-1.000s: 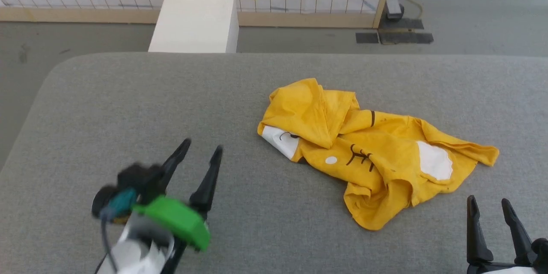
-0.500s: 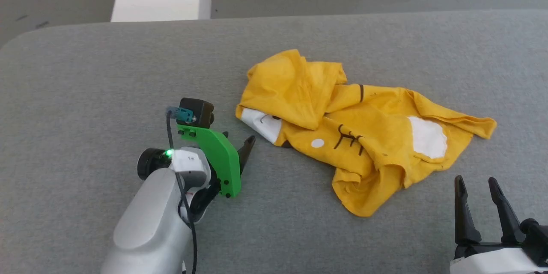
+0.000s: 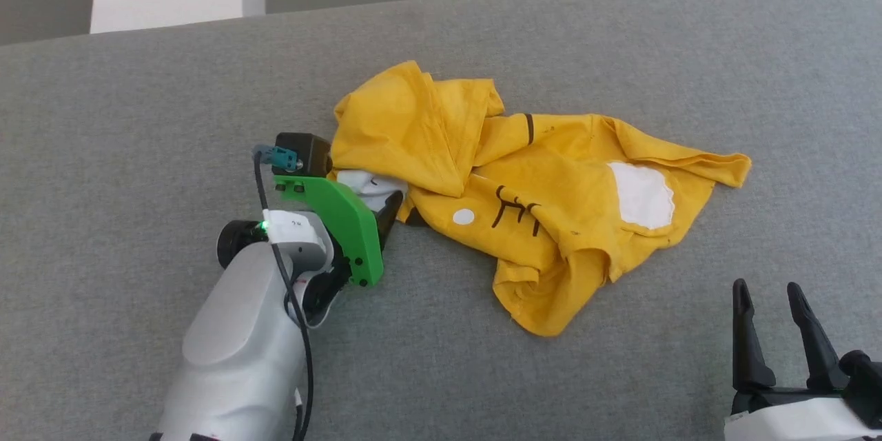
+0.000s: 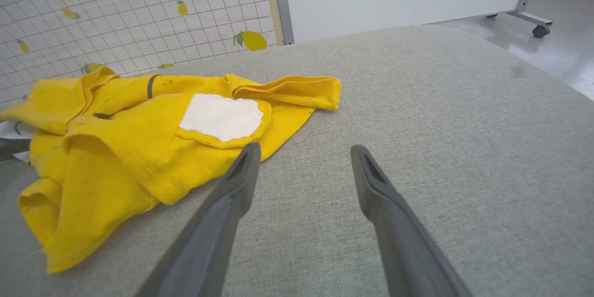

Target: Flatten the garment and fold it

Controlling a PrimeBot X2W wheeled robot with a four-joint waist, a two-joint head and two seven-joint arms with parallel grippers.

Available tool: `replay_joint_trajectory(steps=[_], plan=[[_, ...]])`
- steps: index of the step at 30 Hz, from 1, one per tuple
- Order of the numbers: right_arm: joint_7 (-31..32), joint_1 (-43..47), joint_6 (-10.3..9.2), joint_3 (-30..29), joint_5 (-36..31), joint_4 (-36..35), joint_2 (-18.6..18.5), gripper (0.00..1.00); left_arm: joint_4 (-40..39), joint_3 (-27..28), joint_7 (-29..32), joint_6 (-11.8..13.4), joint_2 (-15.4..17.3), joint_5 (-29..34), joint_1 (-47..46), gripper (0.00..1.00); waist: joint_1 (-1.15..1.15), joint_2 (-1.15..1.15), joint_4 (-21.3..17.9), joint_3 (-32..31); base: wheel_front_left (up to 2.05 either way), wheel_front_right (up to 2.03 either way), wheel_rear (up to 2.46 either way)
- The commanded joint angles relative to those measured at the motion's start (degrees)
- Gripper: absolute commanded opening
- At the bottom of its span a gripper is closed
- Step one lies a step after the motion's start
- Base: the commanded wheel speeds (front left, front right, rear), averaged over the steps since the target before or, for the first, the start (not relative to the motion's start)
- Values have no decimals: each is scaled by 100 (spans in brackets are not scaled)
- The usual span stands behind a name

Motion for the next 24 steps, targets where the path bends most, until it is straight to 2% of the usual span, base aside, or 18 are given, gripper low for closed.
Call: replay_joint_trajectory(steps=[1,2,3,4,12,16,20,21,24], plan=[[-33,-55,-8,3,44,-36,7,100,112,-42,-14,-41,-62,-101,-15,100,0,0,-26,41,0,0,0],[-33,-56,-8,-1,47,-40,7,100,125,-56,-37,-59,-61,-104,-29,100,0,0,-26,51,0,0,0],[-33,-65,-8,-4,50,-42,7,100,147,-76,-67,-84,-53,-106,-48,35,0,0,-24,64,0,0,0],[-33,-74,-8,-4,52,-42,7,100,165,-84,-101,-102,-50,-116,-59,0,0,0,-23,71,0,0,0],[-33,-84,-8,-59,-7,-17,7,100,335,-334,-101,-275,-18,-403,1,0,0,0,123,-36,0,0,0],[-33,-67,-8,-73,-55,19,7,100,204,-442,44,-302,167,-650,-37,0,0,0,216,-161,0,0,0],[-33,-64,-8,-73,-68,5,7,100,-368,-663,716,-308,822,-1156,-127,0,0,0,210,-174,0,0,0],[-33,-58,-8,-89,-63,-13,7,100,-568,-588,925,-309,1170,-1340,-162,0,0,0,179,-148,0,0,0],[-33,-48,-8,-107,-43,-38,7,100,-883,-298,1129,-309,1931,-1525,-210,0,0,0,63,-55,0,0,0]])
